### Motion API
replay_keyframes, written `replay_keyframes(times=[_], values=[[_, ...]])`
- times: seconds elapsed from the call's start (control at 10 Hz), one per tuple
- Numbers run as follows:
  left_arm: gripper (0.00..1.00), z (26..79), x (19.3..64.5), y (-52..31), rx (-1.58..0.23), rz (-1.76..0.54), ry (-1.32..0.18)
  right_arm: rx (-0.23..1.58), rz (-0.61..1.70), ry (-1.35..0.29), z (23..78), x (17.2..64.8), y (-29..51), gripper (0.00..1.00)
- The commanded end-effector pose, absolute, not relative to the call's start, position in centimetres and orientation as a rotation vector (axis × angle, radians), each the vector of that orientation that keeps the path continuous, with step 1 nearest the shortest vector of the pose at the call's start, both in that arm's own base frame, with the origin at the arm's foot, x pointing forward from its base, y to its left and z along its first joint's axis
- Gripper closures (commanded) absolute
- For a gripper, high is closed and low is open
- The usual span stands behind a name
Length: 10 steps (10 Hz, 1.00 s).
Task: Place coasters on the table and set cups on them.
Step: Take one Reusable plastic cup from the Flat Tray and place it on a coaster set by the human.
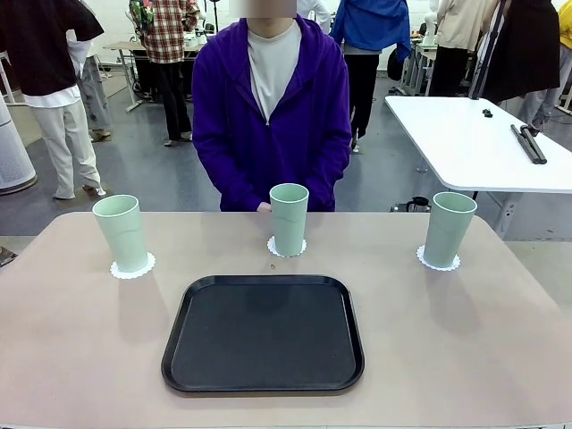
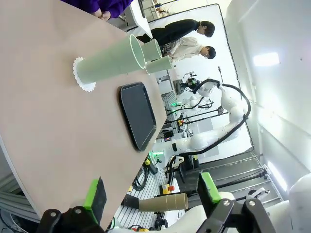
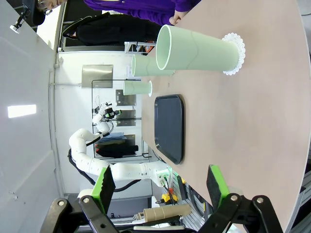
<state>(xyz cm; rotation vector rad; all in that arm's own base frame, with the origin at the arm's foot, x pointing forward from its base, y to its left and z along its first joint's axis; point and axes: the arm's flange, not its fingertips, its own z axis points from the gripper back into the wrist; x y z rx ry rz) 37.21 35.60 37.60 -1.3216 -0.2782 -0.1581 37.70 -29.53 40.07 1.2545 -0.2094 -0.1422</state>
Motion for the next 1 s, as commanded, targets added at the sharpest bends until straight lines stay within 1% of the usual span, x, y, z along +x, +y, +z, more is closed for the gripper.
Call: replay_keyframes(times=[0.0,0.9], values=[[0.0,37.75,37.01,35.56,-1.32,-0.152,-0.278,1.248,-0.143,-0.213,40.15,37.68,-29.49,0.0],[0.0,37.75,37.01,35.56,-1.32,-0.152,-0.278,1.248,-0.143,-0.213,40.15,37.68,-29.49,0.0]])
